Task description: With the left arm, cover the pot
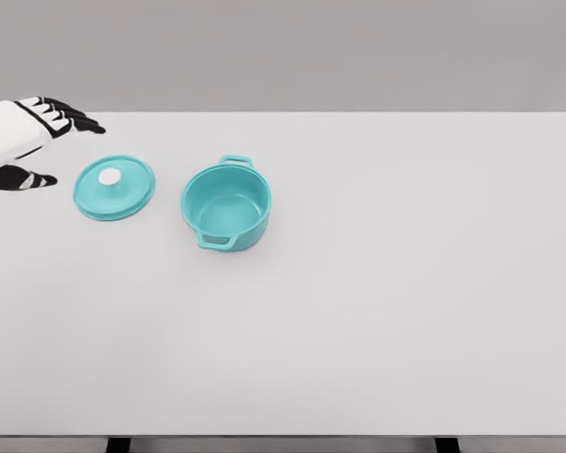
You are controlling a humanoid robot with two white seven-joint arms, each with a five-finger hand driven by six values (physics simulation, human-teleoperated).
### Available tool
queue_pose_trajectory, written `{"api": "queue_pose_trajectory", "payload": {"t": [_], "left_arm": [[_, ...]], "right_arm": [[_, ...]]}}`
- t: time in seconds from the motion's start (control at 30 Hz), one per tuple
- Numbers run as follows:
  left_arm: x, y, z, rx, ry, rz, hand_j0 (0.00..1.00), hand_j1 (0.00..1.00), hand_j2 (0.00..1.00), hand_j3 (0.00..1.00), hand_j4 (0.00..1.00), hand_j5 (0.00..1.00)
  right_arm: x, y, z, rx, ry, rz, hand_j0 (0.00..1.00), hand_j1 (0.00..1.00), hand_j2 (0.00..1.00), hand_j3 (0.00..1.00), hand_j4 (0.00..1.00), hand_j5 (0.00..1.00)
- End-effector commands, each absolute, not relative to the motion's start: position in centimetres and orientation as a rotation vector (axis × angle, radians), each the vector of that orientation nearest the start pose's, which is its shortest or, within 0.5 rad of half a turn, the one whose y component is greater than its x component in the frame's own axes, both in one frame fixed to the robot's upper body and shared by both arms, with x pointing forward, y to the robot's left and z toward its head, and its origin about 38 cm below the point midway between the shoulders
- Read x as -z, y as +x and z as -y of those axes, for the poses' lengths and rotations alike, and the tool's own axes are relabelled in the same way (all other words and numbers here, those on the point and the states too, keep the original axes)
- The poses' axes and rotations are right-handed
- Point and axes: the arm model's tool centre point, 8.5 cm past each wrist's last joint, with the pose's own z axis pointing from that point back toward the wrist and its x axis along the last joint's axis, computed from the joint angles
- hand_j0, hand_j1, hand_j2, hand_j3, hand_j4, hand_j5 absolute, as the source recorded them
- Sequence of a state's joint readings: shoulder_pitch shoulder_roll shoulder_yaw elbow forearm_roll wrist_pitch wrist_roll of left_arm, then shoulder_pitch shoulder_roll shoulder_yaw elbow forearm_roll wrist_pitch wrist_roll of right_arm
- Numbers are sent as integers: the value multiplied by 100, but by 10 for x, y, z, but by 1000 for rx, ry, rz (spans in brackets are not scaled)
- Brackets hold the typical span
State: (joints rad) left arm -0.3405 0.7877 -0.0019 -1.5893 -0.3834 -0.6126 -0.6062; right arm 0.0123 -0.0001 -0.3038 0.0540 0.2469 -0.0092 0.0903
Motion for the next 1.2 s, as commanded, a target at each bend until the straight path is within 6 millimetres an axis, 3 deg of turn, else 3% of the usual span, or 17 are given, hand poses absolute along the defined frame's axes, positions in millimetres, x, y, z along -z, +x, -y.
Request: {"api": "queue_pose_trajectory", "payload": {"t": [0.0, 0.1, 0.63, 1.17], "left_arm": [[-257, 402, -378, 1813, 600, 1524, 73, 73, 73, 73, 73, 73], [-251, 408, -371, 1833, 569, 1515, 65, 65, 65, 65, 65, 65], [-232, 436, -359, 1821, 498, 1480, 68, 68, 68, 68, 68, 68], [-216, 445, -370, 1806, 485, 1410, 69, 69, 69, 69, 69, 69]], "right_arm": [[261, -24, 258, 62, 17, -49, 100, 100, 100, 100, 100, 100], [261, -25, 258, 62, 18, -51, 100, 100, 100, 100, 100, 100], [261, -24, 258, 62, 17, -49, 100, 100, 100, 100, 100, 100], [261, -25, 258, 62, 18, -51, 100, 100, 100, 100, 100, 100]]}}
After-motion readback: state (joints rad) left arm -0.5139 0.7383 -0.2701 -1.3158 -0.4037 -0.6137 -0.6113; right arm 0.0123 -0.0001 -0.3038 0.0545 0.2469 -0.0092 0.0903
